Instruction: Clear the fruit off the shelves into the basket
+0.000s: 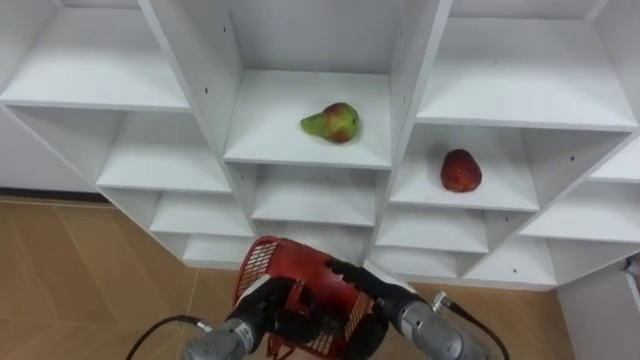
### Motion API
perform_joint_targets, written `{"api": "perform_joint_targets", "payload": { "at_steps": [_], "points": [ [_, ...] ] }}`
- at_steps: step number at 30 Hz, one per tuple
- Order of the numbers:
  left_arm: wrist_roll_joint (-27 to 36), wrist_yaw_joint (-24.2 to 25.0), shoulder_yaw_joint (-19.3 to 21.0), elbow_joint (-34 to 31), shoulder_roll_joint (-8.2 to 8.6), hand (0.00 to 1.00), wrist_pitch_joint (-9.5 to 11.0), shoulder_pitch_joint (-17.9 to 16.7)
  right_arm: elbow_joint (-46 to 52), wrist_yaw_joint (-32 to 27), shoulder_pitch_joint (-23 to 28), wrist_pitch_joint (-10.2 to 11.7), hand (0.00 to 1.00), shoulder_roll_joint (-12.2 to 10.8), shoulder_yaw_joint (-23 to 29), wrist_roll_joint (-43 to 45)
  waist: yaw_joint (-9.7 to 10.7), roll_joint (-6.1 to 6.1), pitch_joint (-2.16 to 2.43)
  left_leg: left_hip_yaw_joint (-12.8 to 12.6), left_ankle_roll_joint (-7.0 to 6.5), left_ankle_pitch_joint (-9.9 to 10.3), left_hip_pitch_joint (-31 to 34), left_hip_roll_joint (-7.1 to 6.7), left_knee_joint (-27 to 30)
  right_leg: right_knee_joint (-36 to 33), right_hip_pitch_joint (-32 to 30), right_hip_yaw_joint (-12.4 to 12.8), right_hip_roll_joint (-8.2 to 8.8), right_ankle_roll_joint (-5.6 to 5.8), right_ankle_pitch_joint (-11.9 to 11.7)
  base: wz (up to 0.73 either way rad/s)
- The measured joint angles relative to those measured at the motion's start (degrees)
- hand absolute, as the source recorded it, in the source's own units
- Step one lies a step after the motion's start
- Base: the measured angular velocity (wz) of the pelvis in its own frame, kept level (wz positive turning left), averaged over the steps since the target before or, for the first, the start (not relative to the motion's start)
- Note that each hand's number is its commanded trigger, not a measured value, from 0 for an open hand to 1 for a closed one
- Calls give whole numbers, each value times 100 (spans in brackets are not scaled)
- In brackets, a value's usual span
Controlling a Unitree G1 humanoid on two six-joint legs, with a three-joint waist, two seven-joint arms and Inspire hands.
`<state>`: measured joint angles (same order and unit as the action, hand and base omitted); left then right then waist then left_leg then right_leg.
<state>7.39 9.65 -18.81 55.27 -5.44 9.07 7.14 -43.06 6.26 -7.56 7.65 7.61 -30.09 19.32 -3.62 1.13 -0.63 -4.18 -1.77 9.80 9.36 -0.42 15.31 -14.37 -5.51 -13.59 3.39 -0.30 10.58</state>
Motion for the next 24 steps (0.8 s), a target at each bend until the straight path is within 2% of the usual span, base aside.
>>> {"api": "perform_joint_targets", "payload": {
  "at_steps": [3, 5, 8, 11, 12, 14, 16, 21, 24],
  "points": [
    [181, -71, 98, 29, -7, 100, -3, -11, 133, 83, 33, -1, 0, 2, -1, 104, -3, 102, -15, 14, -1, 0, -88, -1, -8, 77, 135, -10, -8, 1, -1, 3],
    [361, -140, 100, 43, -3, 100, -3, -42, 287, 85, 40, -15, 0, 18, -1, 92, -23, 129, -6, -12, -1, 0, -156, 0, -60, 79, 162, 89, -22, 7, -2, -8],
    [653, -268, 101, 48, -7, 100, -3, -72, 825, 82, 96, -16, 0, 132, -5, 50, -93, 149, -16, -40, -1, 0, -275, -1, -99, 79, 248, 116, -26, 8, -2, -6],
    [662, -331, 157, 4, -6, 100, -2, -97, 1452, 104, 166, -14, 0, 223, 100, 20, -111, 194, -22, -18, 10, -6, -423, -14, -186, 141, 387, 95, -28, 20, 13, 3],
    [661, -347, 192, -15, -11, 100, 4, -120, 1705, 108, 237, -5, 0, 219, 199, -3, -134, 221, -33, -7, 10, -6, -483, -17, -212, 204, 469, 95, -38, 19, 12, 0],
    [661, -375, 194, -14, -52, 100, 5, -187, 1967, 148, 330, 5, 0, 225, 236, -140, -134, 266, -23, -7, 12, -6, -594, -22, -273, 290, 588, 103, -46, 23, 8, 0],
    [664, -406, 201, -14, -90, 100, 4, -221, 2201, 219, 439, 5, 0, 236, 282, -275, -123, 302, -32, 22, 15, -3, -629, -31, -276, 339, 659, 92, -48, 31, 4, 4],
    [658, -453, 566, -14, -72, 100, 5, -327, 2713, 561, 576, -4, 0, 282, 445, -432, -139, 300, -40, -28, 14, -2, -838, -29, -413, 373, 775, 232, -53, 43, -10, -8],
    [659, -453, 628, -15, -63, 100, 5, -334, 2920, 603, 578, -3, 0, 350, 508, -485, -154, 287, -49, -30, 13, -2, -908, -29, -466, 374, 814, 245, -54, 44, -11, -2]
  ]
}}
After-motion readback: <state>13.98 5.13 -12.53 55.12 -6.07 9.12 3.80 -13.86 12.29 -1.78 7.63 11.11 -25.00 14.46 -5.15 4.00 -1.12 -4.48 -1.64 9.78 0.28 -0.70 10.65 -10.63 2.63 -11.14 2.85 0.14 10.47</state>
